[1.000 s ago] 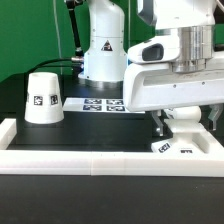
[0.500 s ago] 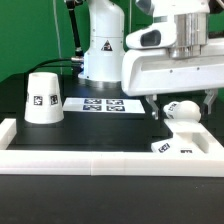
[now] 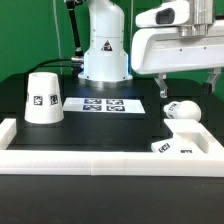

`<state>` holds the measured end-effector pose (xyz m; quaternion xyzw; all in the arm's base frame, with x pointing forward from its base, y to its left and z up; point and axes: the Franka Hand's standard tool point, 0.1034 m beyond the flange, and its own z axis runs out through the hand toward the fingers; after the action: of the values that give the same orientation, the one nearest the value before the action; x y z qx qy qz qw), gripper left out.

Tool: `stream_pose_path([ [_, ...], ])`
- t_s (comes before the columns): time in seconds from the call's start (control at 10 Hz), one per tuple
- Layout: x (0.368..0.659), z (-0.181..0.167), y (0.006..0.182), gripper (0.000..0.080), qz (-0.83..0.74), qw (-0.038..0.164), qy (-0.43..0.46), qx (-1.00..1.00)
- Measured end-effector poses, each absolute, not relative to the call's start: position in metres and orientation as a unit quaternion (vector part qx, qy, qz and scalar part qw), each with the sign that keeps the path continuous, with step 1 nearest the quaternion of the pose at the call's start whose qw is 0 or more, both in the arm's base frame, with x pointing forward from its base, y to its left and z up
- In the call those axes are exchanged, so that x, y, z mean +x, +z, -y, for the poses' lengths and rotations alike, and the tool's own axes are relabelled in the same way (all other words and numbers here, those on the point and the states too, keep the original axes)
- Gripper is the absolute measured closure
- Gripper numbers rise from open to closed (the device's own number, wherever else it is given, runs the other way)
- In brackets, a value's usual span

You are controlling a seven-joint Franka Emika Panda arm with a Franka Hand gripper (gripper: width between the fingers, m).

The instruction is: Assemble lamp

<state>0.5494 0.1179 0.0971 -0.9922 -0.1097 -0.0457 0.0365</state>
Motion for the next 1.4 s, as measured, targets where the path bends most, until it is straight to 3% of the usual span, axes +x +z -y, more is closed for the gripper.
stream_pose_path([
  [0.3,0.549,-0.117,0.097,0.0101,0.115,0.036,-0.046,-0.992],
  [0.4,0.55,-0.115,0.097,0.0101,0.194,0.029,-0.056,-0.979],
  [0.9,0.51,-0.135,0.082,0.0101,0.26,0.029,-0.035,-0.964],
  [1.4,0.508,-0.133,0.08,0.0101,0.275,0.029,-0.035,-0.96],
])
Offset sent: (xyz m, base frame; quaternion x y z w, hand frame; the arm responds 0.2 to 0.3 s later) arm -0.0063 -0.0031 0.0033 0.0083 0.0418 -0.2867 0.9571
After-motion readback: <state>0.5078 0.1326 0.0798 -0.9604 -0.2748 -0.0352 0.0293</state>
